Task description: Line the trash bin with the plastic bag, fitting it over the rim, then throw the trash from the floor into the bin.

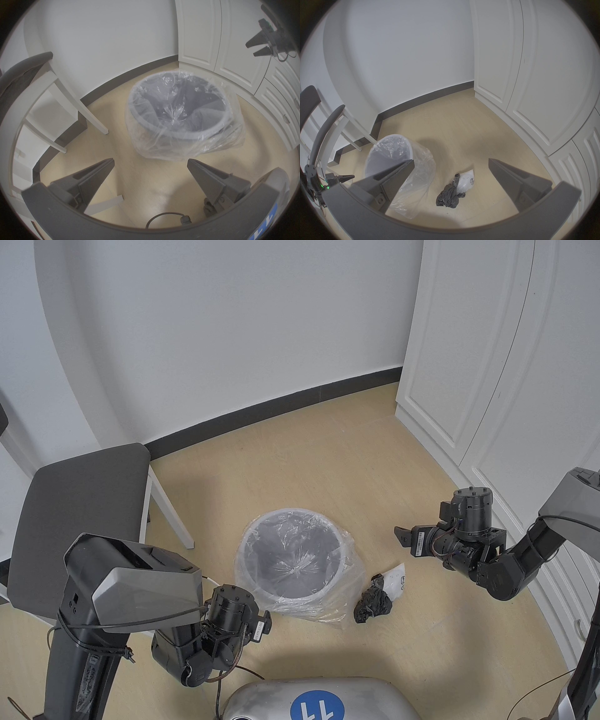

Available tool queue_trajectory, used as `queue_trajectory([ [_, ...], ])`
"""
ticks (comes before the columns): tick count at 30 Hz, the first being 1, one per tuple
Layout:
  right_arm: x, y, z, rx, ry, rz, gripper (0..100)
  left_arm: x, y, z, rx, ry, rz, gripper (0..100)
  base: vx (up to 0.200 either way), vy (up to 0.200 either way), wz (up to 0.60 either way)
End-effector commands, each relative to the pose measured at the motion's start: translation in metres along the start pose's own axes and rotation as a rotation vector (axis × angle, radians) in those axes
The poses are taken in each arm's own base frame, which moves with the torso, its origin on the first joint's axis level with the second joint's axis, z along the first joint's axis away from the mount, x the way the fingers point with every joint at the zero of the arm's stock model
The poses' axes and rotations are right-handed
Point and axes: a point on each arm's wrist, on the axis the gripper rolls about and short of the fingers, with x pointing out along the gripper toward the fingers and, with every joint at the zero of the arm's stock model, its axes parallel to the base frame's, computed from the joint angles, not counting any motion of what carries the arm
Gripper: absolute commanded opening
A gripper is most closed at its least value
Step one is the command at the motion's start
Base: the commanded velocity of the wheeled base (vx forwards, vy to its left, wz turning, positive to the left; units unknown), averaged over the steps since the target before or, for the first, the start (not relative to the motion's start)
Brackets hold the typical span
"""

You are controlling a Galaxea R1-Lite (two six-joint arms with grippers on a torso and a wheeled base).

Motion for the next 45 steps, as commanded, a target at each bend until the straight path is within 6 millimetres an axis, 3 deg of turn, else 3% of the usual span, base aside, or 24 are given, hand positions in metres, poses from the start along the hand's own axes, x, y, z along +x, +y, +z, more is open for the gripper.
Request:
queue_trajectory([
  [1, 0.0, 0.0, -0.002, -0.011, 0.004, -0.001, 100, 0.006, 0.002, -0.006, 0.002, 0.023, -0.001, 100, 0.0, 0.0, 0.0],
  [9, 0.0, 0.0, -0.003, -0.013, 0.007, -0.001, 100, 0.023, 0.007, -0.004, -0.016, 0.045, 0.025, 100, 0.0, 0.0, 0.0],
  [12, -0.002, -0.001, -0.001, -0.014, 0.003, 0.0, 100, 0.015, 0.017, 0.004, -0.024, 0.034, 0.037, 100, 0.0, 0.0, 0.0],
  [17, -0.003, -0.001, 0.0, -0.014, -0.002, 0.0, 100, -0.009, 0.034, 0.033, -0.062, -0.027, -0.008, 100, 0.0, 0.0, 0.0],
  [20, -0.003, -0.001, 0.0, -0.013, -0.002, 0.0, 100, -0.012, 0.044, 0.043, -0.081, -0.052, -0.003, 100, 0.0, 0.0, 0.0],
  [30, -0.001, 0.0, 0.0, -0.013, -0.002, 0.0, 100, -0.008, 0.048, 0.043, -0.088, -0.051, 0.008, 100, 0.0, 0.0, 0.0],
  [38, -0.003, 0.0, 0.001, -0.014, -0.005, 0.001, 100, -0.022, 0.057, 0.033, 0.012, -0.009, -0.003, 100, 0.0, 0.0, 0.0],
  [45, -0.001, 0.0, 0.002, -0.01, -0.012, 0.002, 100, -0.023, 0.058, 0.043, -0.007, -0.051, -0.014, 100, 0.0, 0.0, 0.0],
])
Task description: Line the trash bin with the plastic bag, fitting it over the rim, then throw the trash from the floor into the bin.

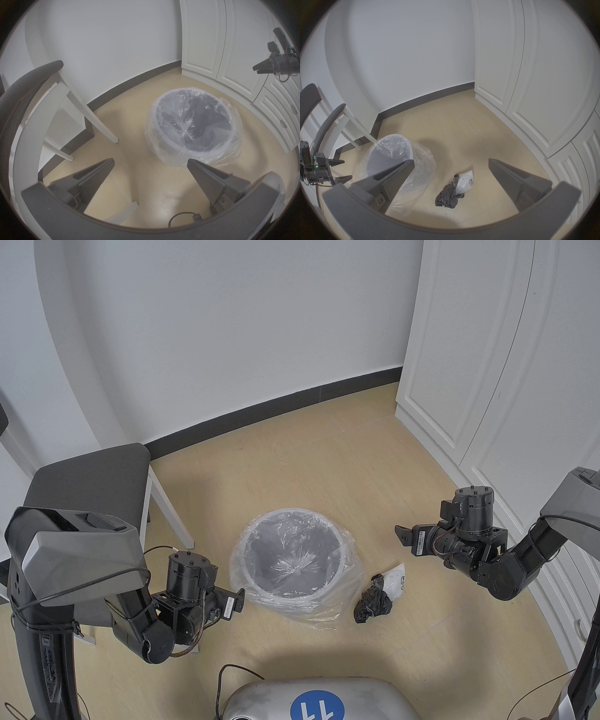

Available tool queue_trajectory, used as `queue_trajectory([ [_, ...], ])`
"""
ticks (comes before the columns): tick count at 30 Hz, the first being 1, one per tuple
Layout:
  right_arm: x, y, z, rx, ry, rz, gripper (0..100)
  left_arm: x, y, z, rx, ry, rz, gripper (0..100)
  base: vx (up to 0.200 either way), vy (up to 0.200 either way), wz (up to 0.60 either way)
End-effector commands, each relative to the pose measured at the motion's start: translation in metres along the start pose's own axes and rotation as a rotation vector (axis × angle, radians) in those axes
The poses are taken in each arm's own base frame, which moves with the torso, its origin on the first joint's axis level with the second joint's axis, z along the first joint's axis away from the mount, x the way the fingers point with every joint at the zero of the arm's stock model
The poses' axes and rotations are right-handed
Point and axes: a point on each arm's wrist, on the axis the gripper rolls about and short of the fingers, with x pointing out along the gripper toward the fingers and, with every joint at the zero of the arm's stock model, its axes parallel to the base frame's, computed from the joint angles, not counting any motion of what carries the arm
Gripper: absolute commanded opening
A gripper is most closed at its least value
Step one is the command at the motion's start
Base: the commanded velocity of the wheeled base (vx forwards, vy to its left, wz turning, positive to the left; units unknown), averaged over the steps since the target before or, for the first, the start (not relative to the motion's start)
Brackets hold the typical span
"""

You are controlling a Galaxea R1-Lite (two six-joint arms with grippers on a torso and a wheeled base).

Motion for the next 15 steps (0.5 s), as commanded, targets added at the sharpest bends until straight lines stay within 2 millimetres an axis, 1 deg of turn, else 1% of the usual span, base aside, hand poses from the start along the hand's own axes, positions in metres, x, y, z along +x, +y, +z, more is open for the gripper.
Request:
queue_trajectory([
  [1, 0.001, 0.0, 0.0, 0.001, -0.002, 0.001, 100, 0.001, 0.0, 0.007, -0.013, -0.029, 0.002, 100, 0.0, 0.0, 0.0],
  [2, 0.001, 0.0, -0.001, 0.0, 0.001, 0.0, 100, 0.012, -0.003, 0.008, -0.033, -0.041, 0.003, 100, 0.0, 0.0, 0.0],
  [3, 0.002, 0.0, -0.001, 0.0, 0.002, 0.0, 100, 0.019, -0.005, 0.004, -0.045, -0.031, 0.013, 100, 0.0, 0.0, 0.0],
  [7, 0.003, 0.001, -0.004, -0.003, 0.01, 0.0, 100, 0.033, -0.005, 0.002, -0.061, -0.02, 0.021, 100, 0.0, 0.0, 0.0],
  [10, 0.005, 0.001, -0.006, -0.005, 0.017, 0.001, 100, 0.055, -0.006, -0.001, -0.055, 0.008, 0.032, 100, 0.0, 0.0, 0.0],
  [12, 0.005, 0.001, -0.007, -0.005, 0.019, 0.0, 100, 0.062, -0.001, -0.001, -0.053, 0.041, 0.058, 100, 0.0, 0.0, 0.0],
  [15, 0.005, 0.001, -0.006, -0.004, 0.015, -0.001, 100, 0.069, 0.01, 0.001, -0.054, 0.078, 0.096, 100, 0.0, 0.0, 0.0],
])
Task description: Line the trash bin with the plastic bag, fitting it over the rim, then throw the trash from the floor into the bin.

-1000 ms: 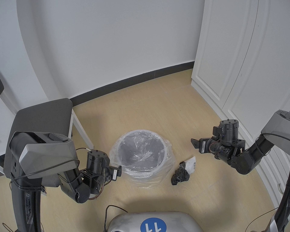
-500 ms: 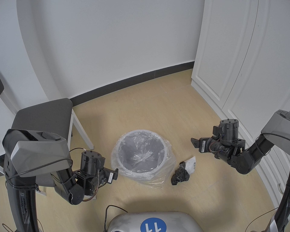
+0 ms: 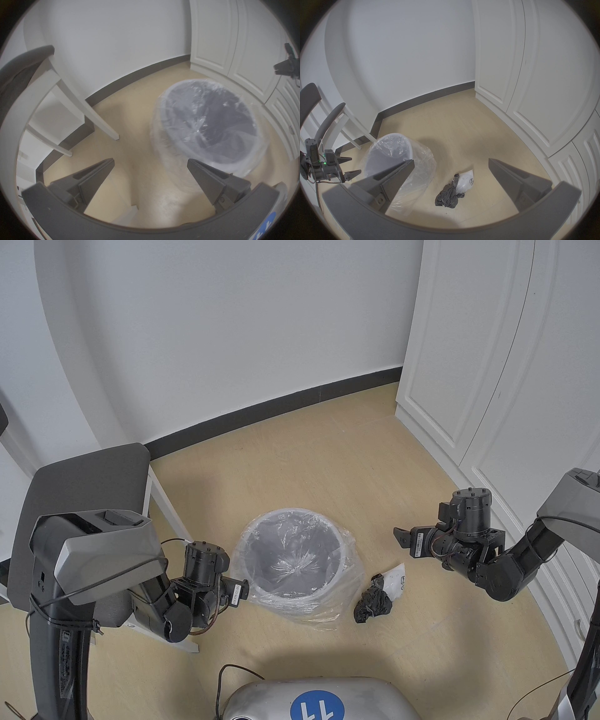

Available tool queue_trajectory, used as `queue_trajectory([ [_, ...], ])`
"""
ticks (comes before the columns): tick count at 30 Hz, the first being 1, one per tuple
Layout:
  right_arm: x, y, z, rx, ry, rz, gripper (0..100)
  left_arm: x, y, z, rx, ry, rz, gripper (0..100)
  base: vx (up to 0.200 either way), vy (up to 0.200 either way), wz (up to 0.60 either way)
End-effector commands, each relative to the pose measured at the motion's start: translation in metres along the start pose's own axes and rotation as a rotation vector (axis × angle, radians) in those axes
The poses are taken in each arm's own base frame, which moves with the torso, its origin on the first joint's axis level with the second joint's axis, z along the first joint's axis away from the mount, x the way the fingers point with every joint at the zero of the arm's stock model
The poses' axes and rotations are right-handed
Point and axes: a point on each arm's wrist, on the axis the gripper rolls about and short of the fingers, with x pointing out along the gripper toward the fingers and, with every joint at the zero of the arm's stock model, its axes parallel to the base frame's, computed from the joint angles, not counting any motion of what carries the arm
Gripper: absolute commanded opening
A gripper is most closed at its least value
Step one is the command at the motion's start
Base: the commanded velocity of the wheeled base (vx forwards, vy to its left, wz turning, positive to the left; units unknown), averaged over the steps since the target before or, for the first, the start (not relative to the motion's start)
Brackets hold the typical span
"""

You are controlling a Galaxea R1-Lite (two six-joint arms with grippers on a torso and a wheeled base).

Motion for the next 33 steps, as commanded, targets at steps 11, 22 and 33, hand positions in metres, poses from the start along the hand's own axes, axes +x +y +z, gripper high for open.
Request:
queue_trajectory([
  [11, 0.005, 0.0, -0.006, -0.003, 0.015, -0.002, 100, 0.063, 0.018, -0.013, -0.009, 0.034, 0.073, 100, 0.0, 0.0, 0.0],
  [22, 0.007, 0.0, -0.009, -0.006, 0.024, -0.005, 100, 0.086, 0.023, 0.016, 0.031, 0.243, 0.004, 100, 0.0, 0.0, 0.0],
  [33, 0.005, 0.0, -0.008, -0.007, 0.023, -0.004, 100, 0.065, 0.028, 0.011, 0.041, 0.286, 0.011, 100, 0.0, 0.0, 0.0],
])
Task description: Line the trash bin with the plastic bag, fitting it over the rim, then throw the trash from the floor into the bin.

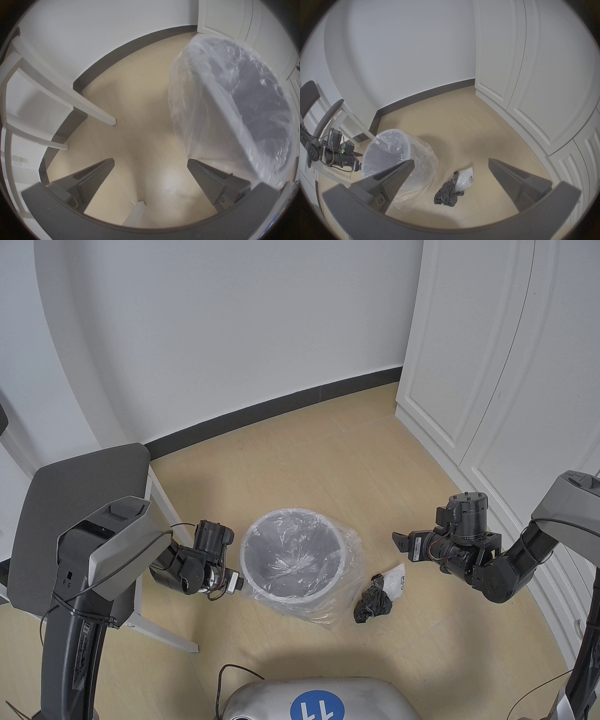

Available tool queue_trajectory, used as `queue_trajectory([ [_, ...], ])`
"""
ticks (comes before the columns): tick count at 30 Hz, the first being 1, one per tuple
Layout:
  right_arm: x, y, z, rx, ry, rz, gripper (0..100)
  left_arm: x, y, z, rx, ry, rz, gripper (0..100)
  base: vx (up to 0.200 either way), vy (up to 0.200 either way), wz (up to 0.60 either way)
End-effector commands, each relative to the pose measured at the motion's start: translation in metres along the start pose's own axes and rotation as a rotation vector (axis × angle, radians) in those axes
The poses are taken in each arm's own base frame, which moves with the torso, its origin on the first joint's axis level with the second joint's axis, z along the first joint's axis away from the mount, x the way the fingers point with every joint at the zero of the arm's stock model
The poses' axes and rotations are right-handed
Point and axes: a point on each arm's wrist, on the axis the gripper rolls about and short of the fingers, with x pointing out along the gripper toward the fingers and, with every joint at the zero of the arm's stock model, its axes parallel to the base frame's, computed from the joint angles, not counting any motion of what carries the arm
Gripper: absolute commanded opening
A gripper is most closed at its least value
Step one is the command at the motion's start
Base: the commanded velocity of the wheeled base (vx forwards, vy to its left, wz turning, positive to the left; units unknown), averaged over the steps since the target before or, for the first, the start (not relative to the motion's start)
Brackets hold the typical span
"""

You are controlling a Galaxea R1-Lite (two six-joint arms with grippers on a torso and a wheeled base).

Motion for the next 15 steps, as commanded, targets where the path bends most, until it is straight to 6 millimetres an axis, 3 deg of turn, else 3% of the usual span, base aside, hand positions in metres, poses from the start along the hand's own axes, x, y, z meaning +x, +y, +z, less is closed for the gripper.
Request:
queue_trajectory([
  [1, -0.001, 0.0, 0.0, -0.001, 0.001, 0.001, 100, -0.016, 0.005, -0.009, 0.004, 0.016, 0.002, 100, 0.0, 0.0, 0.0],
  [10, -0.004, 0.004, -0.001, -0.005, 0.002, 0.013, 100, -0.076, 0.017, -0.033, -0.034, -0.133, 0.012, 100, 0.0, 0.0, 0.0],
  [15, -0.004, 0.005, -0.002, -0.007, 0.008, 0.032, 100, -0.113, 0.009, -0.052, -0.052, -0.287, -0.016, 100, 0.0, 0.0, 0.0],
])
